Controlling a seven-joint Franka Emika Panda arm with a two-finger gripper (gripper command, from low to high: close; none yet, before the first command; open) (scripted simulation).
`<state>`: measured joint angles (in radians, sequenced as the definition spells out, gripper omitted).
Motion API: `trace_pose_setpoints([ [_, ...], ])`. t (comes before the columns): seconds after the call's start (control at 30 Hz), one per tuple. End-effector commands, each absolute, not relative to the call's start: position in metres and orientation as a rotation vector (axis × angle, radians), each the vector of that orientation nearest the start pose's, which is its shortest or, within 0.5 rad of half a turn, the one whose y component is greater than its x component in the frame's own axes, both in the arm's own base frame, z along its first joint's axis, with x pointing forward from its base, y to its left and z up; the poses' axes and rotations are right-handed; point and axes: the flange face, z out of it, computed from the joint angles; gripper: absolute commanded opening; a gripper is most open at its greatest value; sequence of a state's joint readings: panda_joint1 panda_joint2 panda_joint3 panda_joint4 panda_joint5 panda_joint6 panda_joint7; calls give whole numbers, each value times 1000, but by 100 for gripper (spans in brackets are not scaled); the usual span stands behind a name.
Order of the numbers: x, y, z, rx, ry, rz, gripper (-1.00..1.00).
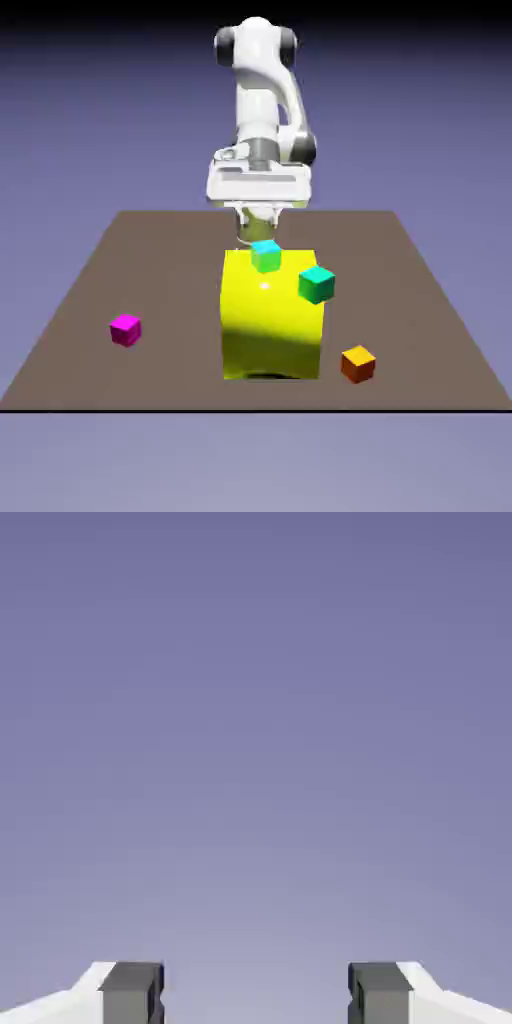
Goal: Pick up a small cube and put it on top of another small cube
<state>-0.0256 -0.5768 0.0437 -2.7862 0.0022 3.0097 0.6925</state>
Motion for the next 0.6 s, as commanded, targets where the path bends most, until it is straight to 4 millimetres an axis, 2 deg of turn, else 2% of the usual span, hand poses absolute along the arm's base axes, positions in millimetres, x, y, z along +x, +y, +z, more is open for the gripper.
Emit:
trace_pose_setpoints([
  [0.0,395,10,477,-2576,835,-1103,0],
  [0.3,414,47,539,-2958,314,-1271,0],
  [0.43,423,70,556,-3125,42,-1281,0],
  [0.57,433,97,565,-3282,-259,-1235,0],
])
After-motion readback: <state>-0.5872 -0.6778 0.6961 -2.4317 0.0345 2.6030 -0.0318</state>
